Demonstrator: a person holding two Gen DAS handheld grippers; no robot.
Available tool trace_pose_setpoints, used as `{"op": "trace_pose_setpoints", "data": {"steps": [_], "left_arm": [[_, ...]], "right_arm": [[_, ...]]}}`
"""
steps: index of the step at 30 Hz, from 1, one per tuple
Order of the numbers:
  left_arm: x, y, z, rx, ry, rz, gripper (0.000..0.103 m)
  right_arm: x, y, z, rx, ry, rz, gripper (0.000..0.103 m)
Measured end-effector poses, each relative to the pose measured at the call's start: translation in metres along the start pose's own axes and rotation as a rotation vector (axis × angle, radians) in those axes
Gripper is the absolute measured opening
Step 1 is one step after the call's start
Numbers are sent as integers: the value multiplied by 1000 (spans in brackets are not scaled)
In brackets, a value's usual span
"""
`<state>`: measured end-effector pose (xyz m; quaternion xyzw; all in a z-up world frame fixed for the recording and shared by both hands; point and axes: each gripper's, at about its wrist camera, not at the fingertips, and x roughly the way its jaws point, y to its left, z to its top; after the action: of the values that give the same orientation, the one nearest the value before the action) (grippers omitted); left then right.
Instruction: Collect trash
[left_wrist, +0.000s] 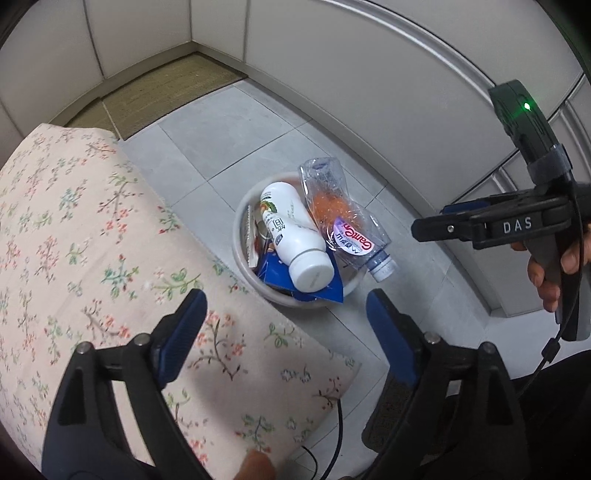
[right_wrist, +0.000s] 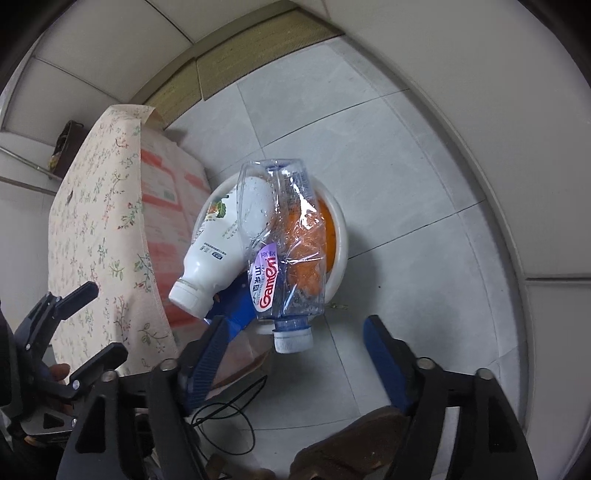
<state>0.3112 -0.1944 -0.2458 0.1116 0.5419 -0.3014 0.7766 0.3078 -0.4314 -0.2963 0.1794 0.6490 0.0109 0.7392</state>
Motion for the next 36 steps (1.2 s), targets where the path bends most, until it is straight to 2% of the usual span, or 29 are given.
{"op": "trace_pose_setpoints", "data": {"steps": [1, 2, 6, 9, 13, 18, 22, 24, 27, 33, 36], "left_arm": [[-10, 0, -3, -7, -13, 22, 101], [-17, -1, -6, -6, -25, 44, 103], [-64, -9, -30, -8, -103, 186, 103], [-98, -12, -50, -55, -147, 222, 103], [-143, -14, -75, -122, -229, 299, 103], [-191, -26, -114, -204, -290, 320, 103], [-215, -48, -145, -200, -327, 349, 103], [-232, -61, -163, -201, -362, 365, 103], [-258, -72, -185, -231, -395, 352, 103], [-308, -87, -211, -256, -524, 438, 103], [-322, -91, -216, -268, -563, 461, 103]], "right_arm": [[-7, 4, -3, -11, -13, -16, 84], [-16, 9, -7, -23, -25, -36, 85], [-49, 35, -28, -64, -104, -98, 88], [-74, 57, -50, -102, -179, -136, 89], [-106, 82, -89, -87, -286, -128, 90], [-141, 114, -146, -86, -424, -178, 90], [-166, 139, -191, -120, -530, -255, 90], [-188, 149, -222, -145, -610, -308, 90], [-216, 160, -258, -194, -687, -351, 90], [-265, 186, -324, -289, -836, -433, 99], [-289, 192, -347, -290, -920, -422, 103]]}}
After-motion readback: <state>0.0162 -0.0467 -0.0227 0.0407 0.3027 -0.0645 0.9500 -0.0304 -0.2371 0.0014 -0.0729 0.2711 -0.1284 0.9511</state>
